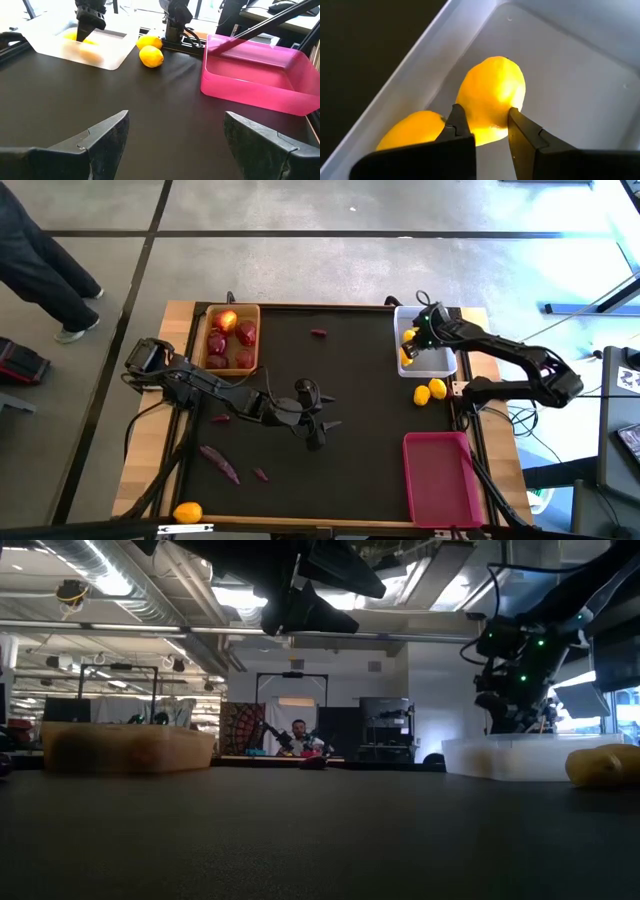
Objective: Sort produce into baskets
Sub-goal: Put the lemon into the white bin
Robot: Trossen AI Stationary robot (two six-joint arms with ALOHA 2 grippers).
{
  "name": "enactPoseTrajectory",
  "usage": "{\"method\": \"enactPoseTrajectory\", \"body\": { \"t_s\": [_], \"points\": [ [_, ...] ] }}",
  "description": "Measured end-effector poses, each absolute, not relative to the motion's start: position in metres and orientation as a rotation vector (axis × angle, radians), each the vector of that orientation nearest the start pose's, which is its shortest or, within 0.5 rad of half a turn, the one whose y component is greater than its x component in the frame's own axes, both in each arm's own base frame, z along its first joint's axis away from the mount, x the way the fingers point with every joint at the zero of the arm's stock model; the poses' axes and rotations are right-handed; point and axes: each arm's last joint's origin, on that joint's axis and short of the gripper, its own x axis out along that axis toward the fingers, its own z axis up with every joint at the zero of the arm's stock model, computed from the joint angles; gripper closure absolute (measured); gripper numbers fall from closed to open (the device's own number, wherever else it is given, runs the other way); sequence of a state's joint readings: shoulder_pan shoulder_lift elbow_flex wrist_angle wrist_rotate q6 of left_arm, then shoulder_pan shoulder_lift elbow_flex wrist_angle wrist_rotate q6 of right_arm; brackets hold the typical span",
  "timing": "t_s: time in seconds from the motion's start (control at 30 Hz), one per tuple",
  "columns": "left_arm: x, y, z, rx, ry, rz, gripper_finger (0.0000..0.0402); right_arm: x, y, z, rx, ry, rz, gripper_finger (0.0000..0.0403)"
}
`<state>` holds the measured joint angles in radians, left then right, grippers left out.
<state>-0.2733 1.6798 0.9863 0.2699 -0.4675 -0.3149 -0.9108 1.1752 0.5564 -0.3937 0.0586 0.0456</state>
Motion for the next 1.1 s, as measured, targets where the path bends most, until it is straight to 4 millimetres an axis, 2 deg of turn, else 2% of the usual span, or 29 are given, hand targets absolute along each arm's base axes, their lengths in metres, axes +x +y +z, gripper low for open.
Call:
{"method": "enactPoseTrajectory", "body": {
  "t_s": [0.23,0.53,0.67,0.83,0.97,1.1],
  "points": [
    [0.351,-0.085,0.217,-0.156,0.361,0.251,0.0085,0.126,-0.165,0.165,0.486,0.965,-0.901,0.0343],
    [0.351,-0.085,0.217,-0.155,0.365,0.251,0.0085,0.125,-0.163,0.166,0.465,1.014,-0.849,0.022],
    [0.351,-0.084,0.217,-0.155,0.364,0.253,0.0085,0.129,-0.167,0.182,0.461,1.004,-0.844,0.0187],
    [0.351,-0.084,0.217,-0.156,0.365,0.254,0.0085,0.128,-0.166,0.211,0.484,1.049,-0.835,0.0172],
    [0.351,-0.084,0.217,-0.155,0.365,0.254,0.0085,0.122,-0.157,0.229,0.513,1.083,-0.822,0.0171],
    [0.351,-0.084,0.217,-0.155,0.365,0.254,0.0085,0.115,-0.144,0.238,0.596,1.098,-0.72,0.0171]
  ]
}}
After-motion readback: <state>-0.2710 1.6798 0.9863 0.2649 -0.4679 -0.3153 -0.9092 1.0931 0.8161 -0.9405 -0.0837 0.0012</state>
